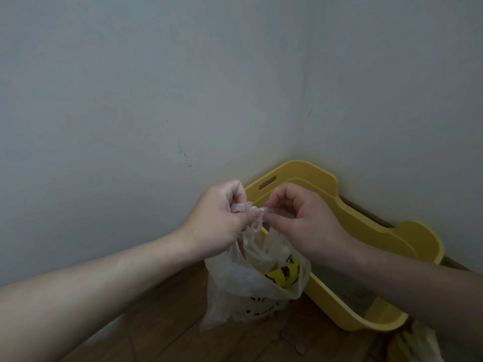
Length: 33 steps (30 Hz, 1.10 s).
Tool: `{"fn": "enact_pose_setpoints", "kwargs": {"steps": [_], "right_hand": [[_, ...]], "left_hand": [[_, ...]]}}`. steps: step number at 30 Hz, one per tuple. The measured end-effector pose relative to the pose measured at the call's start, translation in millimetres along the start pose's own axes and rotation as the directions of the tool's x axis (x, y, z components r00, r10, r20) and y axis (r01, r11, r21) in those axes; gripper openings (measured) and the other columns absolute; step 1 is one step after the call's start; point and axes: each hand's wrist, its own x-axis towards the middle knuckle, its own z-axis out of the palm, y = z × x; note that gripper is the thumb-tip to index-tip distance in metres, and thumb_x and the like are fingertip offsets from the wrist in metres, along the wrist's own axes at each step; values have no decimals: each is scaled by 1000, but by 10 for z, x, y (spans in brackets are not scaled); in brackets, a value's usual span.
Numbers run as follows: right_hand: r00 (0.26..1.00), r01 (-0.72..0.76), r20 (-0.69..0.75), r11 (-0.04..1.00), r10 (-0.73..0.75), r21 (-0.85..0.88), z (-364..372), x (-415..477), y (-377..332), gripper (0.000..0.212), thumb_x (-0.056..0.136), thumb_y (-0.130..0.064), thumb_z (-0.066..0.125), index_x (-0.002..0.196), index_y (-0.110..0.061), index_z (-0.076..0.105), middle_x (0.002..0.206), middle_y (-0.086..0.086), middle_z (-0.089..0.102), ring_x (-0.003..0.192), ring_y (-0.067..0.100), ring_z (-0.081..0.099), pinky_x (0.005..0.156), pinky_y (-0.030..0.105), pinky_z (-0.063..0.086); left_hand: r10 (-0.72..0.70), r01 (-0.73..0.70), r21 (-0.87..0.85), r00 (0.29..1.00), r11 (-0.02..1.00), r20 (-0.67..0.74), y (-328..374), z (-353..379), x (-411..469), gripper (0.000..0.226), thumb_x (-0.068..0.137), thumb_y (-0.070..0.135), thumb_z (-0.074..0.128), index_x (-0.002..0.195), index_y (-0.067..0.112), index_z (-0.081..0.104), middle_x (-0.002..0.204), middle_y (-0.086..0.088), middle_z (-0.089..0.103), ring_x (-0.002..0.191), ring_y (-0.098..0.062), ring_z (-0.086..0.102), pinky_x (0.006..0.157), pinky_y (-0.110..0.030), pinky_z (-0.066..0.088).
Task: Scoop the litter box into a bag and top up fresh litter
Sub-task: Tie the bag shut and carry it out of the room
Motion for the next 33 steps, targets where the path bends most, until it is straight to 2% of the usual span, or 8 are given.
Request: {"fn": "enact_pose_setpoints", "kwargs": {"steps": [5, 8, 13, 20, 25, 28, 31, 33], "right_hand": [[992, 48, -108, 977, -72, -207, 22, -22, 31, 17, 83, -30, 74, 77, -24, 59, 73, -6, 53, 64, 4, 46, 56, 17, 40], [998, 13, -59, 996, -18, -90, 34, -42, 37, 14, 89, -32, 67, 79, -23, 68, 69, 4, 62, 60, 13, 53, 55, 31, 46], [993, 92, 69, 995, -94, 35, 70, -66, -4, 23, 97, -38, 56, 92, -27, 75, 84, 7, 70, 83, 34, 63, 73, 56, 52], [990, 137, 30, 990, -136, -35, 49, -26, 15, 5, 90, -27, 69, 87, -26, 73, 69, -7, 63, 62, 5, 54, 55, 26, 46], [977, 211, 27, 943, -211, -256, 22, 2, 11, 27, 91, -35, 61, 79, -11, 66, 67, 1, 57, 62, 16, 52, 57, 40, 45], [961, 265, 30, 882, -275, -389, -24, 25, 2, 31, 95, -34, 54, 76, -13, 68, 64, -8, 56, 64, 11, 53, 52, 25, 38], [950, 282, 6, 845, -314, -454, -85, 81, -18, 23, 97, -23, 57, 79, -21, 71, 63, -22, 52, 66, -3, 54, 56, 11, 35], [956, 255, 5, 821, -293, -510, -114, 145, -1, 28, 98, -29, 54, 80, -16, 71, 65, -13, 60, 65, 3, 55, 55, 20, 40]], "left_hand": [[-79, 99, -254, 993, 962, 89, 39, -19, -7, 35, 86, -3, 67, 69, 12, 42, 61, -12, 64, 53, -17, 58, 48, -24, 46], [-89, 112, -317, 992, 942, 84, 40, -21, -8, 31, 88, -1, 66, 71, 12, 42, 62, -11, 64, 53, -16, 57, 49, -24, 45], [-62, 93, -386, 994, 918, 92, 73, -13, -31, 26, 90, 2, 64, 75, 10, 45, 60, -4, 64, 58, -13, 62, 55, -20, 49], [-97, 175, -517, 980, 838, 174, 20, -33, -28, 22, 88, 15, 68, 73, 23, 54, 67, -9, 57, 58, -17, 54, 52, -27, 44], [-107, 223, -540, 966, 812, 237, 0, -26, -4, 17, 85, 24, 66, 71, 30, 60, 82, -18, 50, 75, -31, 40, 60, -34, 32], [-96, 214, -503, 963, 837, 250, 15, -20, 1, 13, 83, 34, 70, 74, 30, 62, 76, -12, 63, 71, -30, 48, 61, -35, 39], [-102, 167, -447, 981, 879, 167, 30, 13, 15, 14, 84, 32, 65, 82, 19, 60, 80, -13, 71, 71, -24, 61, 64, -31, 49], [-84, 97, -364, 995, 926, 51, 31, 12, 64, 13, 88, 22, 67, 78, 16, 62, 70, -5, 67, 64, -15, 59, 59, -25, 48]]}}
